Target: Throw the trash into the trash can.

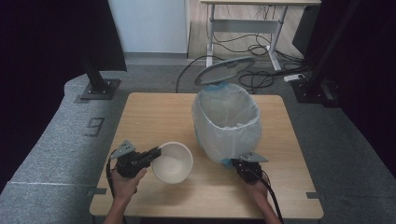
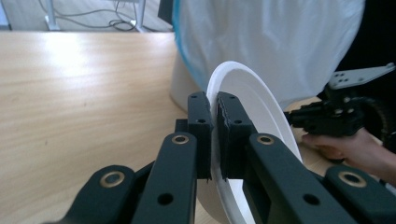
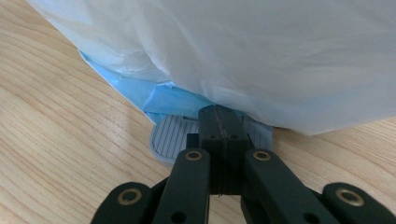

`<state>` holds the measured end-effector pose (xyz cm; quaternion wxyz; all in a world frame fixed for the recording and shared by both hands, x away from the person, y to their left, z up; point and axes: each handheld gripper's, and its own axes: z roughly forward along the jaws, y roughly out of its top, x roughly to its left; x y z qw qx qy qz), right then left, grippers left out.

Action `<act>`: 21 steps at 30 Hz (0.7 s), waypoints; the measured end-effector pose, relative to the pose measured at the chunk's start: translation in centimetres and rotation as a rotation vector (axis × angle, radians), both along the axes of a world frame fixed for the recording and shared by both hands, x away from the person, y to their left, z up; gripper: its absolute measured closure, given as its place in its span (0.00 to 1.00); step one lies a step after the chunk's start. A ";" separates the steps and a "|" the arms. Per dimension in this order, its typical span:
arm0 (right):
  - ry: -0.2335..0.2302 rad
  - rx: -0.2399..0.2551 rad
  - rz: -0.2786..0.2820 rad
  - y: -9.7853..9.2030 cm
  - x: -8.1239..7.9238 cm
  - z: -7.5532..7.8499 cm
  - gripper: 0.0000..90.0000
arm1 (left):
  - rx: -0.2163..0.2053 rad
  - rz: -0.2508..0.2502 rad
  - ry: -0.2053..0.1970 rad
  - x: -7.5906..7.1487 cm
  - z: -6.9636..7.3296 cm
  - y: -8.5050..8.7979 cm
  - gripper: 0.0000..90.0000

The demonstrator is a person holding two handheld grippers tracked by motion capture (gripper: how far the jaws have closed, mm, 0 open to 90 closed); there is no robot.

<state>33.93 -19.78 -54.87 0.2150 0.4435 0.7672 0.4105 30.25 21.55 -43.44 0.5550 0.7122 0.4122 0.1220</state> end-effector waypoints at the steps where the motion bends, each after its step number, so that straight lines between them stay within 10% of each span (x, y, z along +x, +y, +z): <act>1: 0.001 0.001 0.000 0.0 0.0 0.0 0.99 | -0.004 -0.005 -0.003 0.0 0.3 -0.1 0.95; 21: 0.006 0.013 0.007 -0.2 0.1 0.0 0.99 | -0.036 -0.057 -0.060 -0.1 5.1 -1.0 0.95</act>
